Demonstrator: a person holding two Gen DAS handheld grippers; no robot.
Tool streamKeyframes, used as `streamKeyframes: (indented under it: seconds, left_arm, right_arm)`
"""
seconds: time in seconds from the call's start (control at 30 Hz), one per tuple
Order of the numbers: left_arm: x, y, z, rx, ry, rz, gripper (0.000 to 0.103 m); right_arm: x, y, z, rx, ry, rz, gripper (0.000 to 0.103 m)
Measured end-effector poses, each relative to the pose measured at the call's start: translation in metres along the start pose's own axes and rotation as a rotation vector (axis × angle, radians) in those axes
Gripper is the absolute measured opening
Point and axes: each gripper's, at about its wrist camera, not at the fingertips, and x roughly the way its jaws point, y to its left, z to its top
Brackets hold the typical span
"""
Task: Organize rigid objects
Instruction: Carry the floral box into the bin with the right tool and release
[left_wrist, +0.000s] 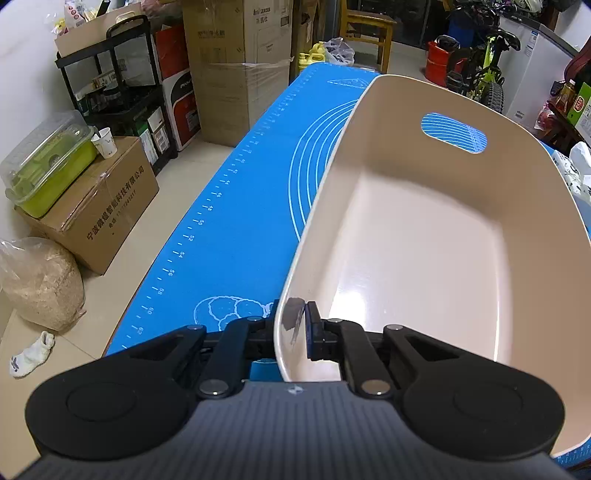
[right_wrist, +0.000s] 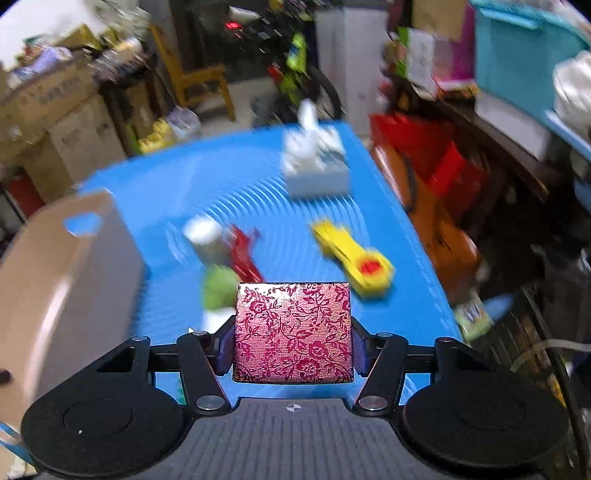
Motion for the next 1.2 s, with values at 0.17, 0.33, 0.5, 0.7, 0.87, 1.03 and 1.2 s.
streamKeyframes:
  seconds: [0.17,0.33,0.5,0.7,0.87,1.03,1.2]
  left_arm:
    - [0.000,0.000,-0.001,-0.006,-0.006,-0.001,0.013]
    - [0.000,0.000,-0.001,-0.011,-0.006,-0.004,0.013]
    - [-0.001,0.002,-0.001,-0.019,-0.008,-0.011,0.013]
    - [-0.001,0.003,-0.001,-0.013,-0.012,-0.020,0.012]
    - [0.000,0.004,-0.001,-0.015,-0.013,-0.021,0.012]
    - [0.000,0.004,-0.001,-0.014,-0.013,-0.021,0.012]
    - [0.000,0.004,-0.001,-0.010,-0.015,-0.019,0.012]
  right_arm:
    - [-0.004,0.042,0.026,-0.020,-0.060,0.073,0.063]
    - [-0.004,0.092,0.037,-0.091,-0.088,0.146,0.063]
    - [0.005,0.140,0.031,-0.201,-0.092,0.216,0.063]
    - [0.017,0.196,0.017,-0.309,-0.065,0.209,0.063]
    - [0.030,0.228,0.001,-0.410,-0.022,0.202,0.063]
    - [0.040,0.244,-0.018,-0.476,0.061,0.188,0.063]
    - [0.041,0.241,-0.024,-0.495,0.095,0.206,0.069]
